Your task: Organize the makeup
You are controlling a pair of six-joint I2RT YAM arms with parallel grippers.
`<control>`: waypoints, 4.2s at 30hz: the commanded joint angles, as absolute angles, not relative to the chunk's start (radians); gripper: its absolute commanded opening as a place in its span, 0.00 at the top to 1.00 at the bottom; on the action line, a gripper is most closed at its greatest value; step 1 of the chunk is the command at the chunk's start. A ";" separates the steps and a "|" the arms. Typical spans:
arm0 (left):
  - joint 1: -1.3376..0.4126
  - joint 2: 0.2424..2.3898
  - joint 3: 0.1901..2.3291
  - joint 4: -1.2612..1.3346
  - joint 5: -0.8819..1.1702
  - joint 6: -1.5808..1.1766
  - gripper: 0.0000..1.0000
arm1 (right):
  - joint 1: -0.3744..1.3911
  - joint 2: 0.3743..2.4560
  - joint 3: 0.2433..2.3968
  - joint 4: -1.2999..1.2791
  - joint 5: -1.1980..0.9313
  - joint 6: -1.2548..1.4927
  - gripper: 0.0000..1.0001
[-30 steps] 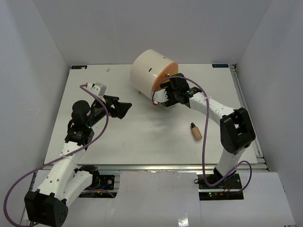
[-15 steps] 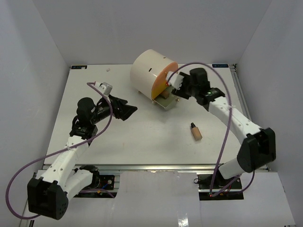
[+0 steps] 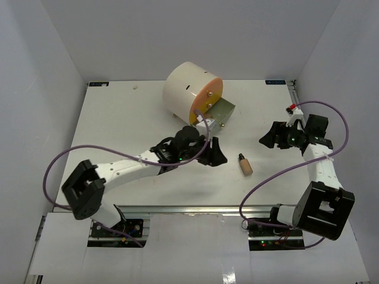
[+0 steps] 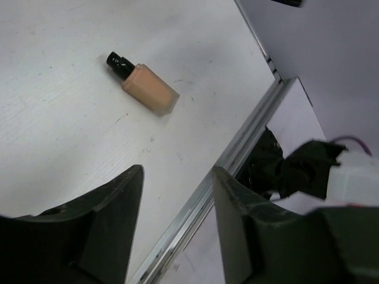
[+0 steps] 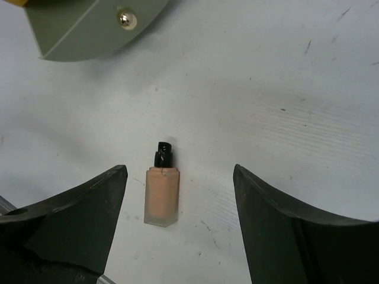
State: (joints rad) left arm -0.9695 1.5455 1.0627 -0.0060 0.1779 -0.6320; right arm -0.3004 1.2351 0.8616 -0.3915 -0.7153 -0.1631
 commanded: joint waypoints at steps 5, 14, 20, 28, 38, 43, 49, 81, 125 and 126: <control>-1.085 1.996 1.578 -0.445 -0.182 -0.910 0.13 | -0.358 1.087 0.853 -0.339 -0.816 -0.118 0.20; -1.104 2.235 1.967 -0.665 -0.197 -0.943 0.03 | -0.385 1.064 0.848 -0.336 -0.827 -0.107 0.20; -1.104 2.337 2.081 -0.711 -0.187 -0.939 0.03 | -0.393 1.057 0.847 -0.334 -0.830 -0.104 0.20; -1.109 2.434 2.171 -0.771 -0.188 -0.928 0.14 | -0.403 1.052 0.845 -0.333 -0.836 -0.103 0.20; -1.111 2.382 2.076 -0.752 -0.210 -0.936 0.57 | -0.408 1.051 0.844 -0.331 -0.845 -0.103 0.20; -1.114 2.310 2.025 -0.732 -0.233 -0.871 0.80 | -0.411 1.051 0.841 -0.330 -0.847 -0.103 0.20; -1.124 2.124 1.873 -0.582 -0.322 -0.640 0.90 | -0.416 1.048 0.838 -0.326 -0.854 -0.101 0.20; -0.822 2.095 1.934 -0.336 -0.363 0.062 0.62 | -0.419 1.059 0.814 -0.302 -0.848 -0.102 0.21; -0.597 1.206 1.186 -0.221 -0.102 -0.120 0.04 | 0.120 1.307 1.016 -0.272 -0.605 -0.381 0.17; -0.589 1.149 1.115 -0.202 -0.117 -0.125 0.03 | 0.160 1.336 1.053 -0.263 -0.557 -0.375 0.16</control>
